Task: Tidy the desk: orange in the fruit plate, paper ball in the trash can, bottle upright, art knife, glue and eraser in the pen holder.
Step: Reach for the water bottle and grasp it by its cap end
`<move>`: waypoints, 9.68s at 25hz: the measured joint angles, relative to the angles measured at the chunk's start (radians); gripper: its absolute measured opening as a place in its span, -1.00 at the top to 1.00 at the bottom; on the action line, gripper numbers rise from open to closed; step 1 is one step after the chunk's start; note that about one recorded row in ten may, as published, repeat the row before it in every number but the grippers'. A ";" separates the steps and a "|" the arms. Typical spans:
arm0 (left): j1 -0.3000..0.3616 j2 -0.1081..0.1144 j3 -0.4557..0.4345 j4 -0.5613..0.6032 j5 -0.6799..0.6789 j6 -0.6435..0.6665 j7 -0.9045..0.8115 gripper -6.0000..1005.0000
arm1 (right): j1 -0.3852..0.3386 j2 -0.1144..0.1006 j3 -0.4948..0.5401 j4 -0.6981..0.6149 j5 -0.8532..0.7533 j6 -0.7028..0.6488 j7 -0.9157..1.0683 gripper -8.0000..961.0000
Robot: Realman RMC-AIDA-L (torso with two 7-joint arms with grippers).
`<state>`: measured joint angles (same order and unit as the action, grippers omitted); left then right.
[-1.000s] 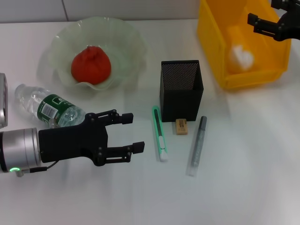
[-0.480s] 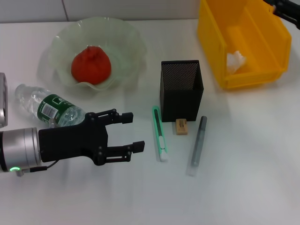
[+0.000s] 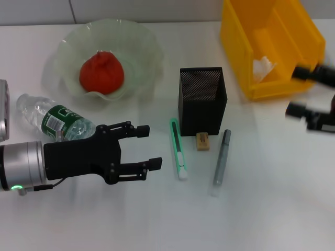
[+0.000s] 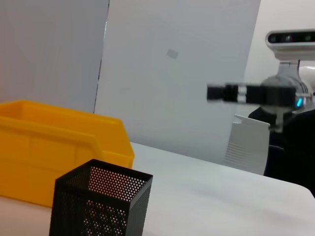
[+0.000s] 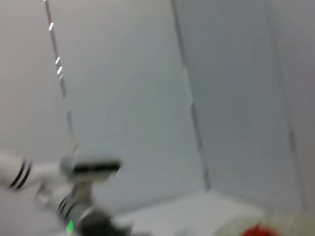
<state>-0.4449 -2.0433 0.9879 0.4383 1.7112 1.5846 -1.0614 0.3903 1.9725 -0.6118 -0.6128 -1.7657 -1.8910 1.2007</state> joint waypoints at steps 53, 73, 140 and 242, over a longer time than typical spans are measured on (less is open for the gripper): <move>-0.042 0.108 -0.263 0.244 0.003 0.006 -0.487 -0.55 | 0.056 0.089 0.005 0.021 -0.277 0.141 -0.117 -0.74; -0.032 0.107 -0.228 0.265 0.063 -0.104 -0.599 -0.55 | 0.058 0.091 0.008 0.052 -0.278 0.152 -0.154 -0.74; -0.500 0.084 -0.127 0.558 0.972 0.261 -0.193 -0.54 | 0.093 0.079 0.062 0.173 -0.239 0.282 -0.171 -0.74; 0.011 0.092 -0.479 0.367 0.475 -0.228 -1.327 -0.52 | 0.091 0.065 0.026 0.156 -0.246 0.229 -0.287 -0.73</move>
<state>-0.4340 -1.9511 0.5093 0.8053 2.1860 1.3561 -2.3889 0.4809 2.0370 -0.5860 -0.4568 -2.0112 -1.6622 0.9137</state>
